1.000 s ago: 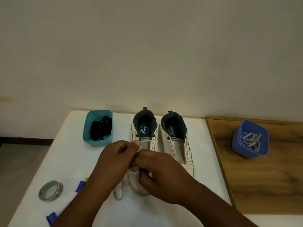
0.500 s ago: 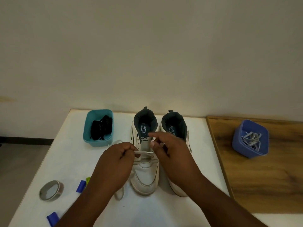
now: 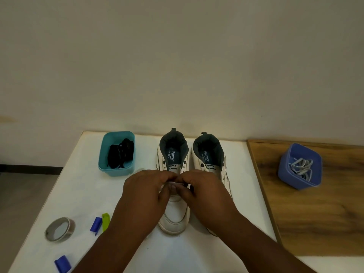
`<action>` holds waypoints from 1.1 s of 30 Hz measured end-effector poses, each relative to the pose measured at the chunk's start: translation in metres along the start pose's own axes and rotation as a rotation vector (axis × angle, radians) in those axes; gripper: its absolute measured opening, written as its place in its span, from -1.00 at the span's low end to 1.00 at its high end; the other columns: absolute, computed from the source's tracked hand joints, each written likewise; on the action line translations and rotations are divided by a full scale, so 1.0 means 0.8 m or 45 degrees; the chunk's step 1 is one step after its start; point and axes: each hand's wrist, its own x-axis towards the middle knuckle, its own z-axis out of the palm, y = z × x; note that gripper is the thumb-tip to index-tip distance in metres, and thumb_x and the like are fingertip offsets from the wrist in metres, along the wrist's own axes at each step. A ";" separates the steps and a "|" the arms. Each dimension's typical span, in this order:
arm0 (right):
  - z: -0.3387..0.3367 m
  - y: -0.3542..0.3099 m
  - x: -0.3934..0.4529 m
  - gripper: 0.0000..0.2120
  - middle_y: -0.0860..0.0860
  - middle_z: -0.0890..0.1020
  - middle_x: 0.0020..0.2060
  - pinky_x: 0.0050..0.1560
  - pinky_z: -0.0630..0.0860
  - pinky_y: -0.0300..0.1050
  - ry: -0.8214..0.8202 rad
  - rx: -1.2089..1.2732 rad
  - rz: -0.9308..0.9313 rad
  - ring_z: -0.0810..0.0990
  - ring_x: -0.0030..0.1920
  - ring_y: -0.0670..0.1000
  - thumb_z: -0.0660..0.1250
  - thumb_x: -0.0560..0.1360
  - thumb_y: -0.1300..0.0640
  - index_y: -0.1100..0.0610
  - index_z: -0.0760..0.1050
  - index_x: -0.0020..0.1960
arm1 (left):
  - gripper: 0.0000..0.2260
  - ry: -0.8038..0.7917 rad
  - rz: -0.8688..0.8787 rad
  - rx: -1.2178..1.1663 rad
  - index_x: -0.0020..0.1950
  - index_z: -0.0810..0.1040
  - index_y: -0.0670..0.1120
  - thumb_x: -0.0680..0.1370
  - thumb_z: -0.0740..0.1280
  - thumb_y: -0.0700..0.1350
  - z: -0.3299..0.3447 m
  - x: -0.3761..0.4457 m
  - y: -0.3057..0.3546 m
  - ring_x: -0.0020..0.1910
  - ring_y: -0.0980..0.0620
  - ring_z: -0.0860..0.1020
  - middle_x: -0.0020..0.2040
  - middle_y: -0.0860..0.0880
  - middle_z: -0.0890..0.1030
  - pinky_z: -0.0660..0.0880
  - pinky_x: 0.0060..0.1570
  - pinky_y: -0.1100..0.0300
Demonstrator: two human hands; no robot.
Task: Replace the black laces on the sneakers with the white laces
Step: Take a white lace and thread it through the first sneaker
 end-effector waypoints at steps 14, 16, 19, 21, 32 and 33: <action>-0.004 0.007 0.002 -0.56 -0.03 0.49 0.14 -0.08 0.39 -0.19 -0.125 -0.459 -0.018 0.57 0.08 0.04 0.18 0.67 0.03 -0.23 0.31 0.52 | -0.87 0.154 -0.138 0.230 -0.01 0.70 0.15 0.56 0.37 0.12 0.029 0.010 -0.023 0.03 -0.05 0.56 0.01 0.04 0.64 0.43 -0.01 0.01; -0.003 0.007 0.004 -0.65 -0.03 0.52 0.13 -0.01 0.49 -0.17 -0.095 -0.460 -0.036 0.57 0.08 0.03 0.21 0.66 0.02 -0.18 0.44 0.42 | -0.92 0.164 -0.178 0.286 -0.02 0.70 0.16 0.52 0.45 0.07 0.037 0.010 -0.024 0.14 -0.13 0.54 0.12 -0.01 0.62 0.43 0.08 -0.12; 0.002 0.015 0.008 -0.77 -0.06 0.55 0.06 -0.03 0.58 -0.09 -0.052 -0.425 -0.014 0.57 0.00 0.00 0.25 0.62 0.10 -0.11 0.56 0.21 | -0.94 0.170 -0.188 0.299 -0.04 0.70 0.17 0.50 0.48 0.06 0.040 0.011 -0.022 0.37 -0.17 0.42 0.30 0.00 0.55 0.34 0.26 -0.26; 0.003 0.022 0.011 -0.77 -0.06 0.57 0.03 -0.04 0.59 -0.04 -0.042 -0.346 0.002 0.56 -0.04 0.00 0.27 0.57 0.15 -0.08 0.59 0.14 | -0.95 0.181 -0.160 0.313 -0.06 0.70 0.18 0.49 0.49 0.04 0.041 0.012 -0.022 0.42 -0.17 0.37 0.34 0.01 0.53 0.29 0.31 -0.28; 0.018 0.045 0.012 -0.75 -0.09 0.63 -0.09 0.00 0.60 -0.09 0.053 -0.094 0.023 0.56 -0.11 -0.08 0.24 0.51 0.03 -0.08 0.66 0.06 | -0.88 0.151 -0.215 0.275 -0.15 0.69 0.23 0.45 0.54 -0.02 0.054 0.014 -0.006 0.52 -0.20 0.24 0.36 0.01 0.50 0.16 0.41 -0.34; 0.018 0.045 0.012 -0.75 -0.14 0.61 -0.11 0.00 0.59 -0.11 0.060 -0.077 0.040 0.54 -0.13 -0.12 0.23 0.52 0.03 -0.08 0.65 0.08 | -0.89 0.141 -0.241 0.248 -0.14 0.69 0.24 0.47 0.52 -0.01 0.053 0.014 -0.006 0.54 -0.18 0.20 0.38 0.04 0.48 0.12 0.43 -0.32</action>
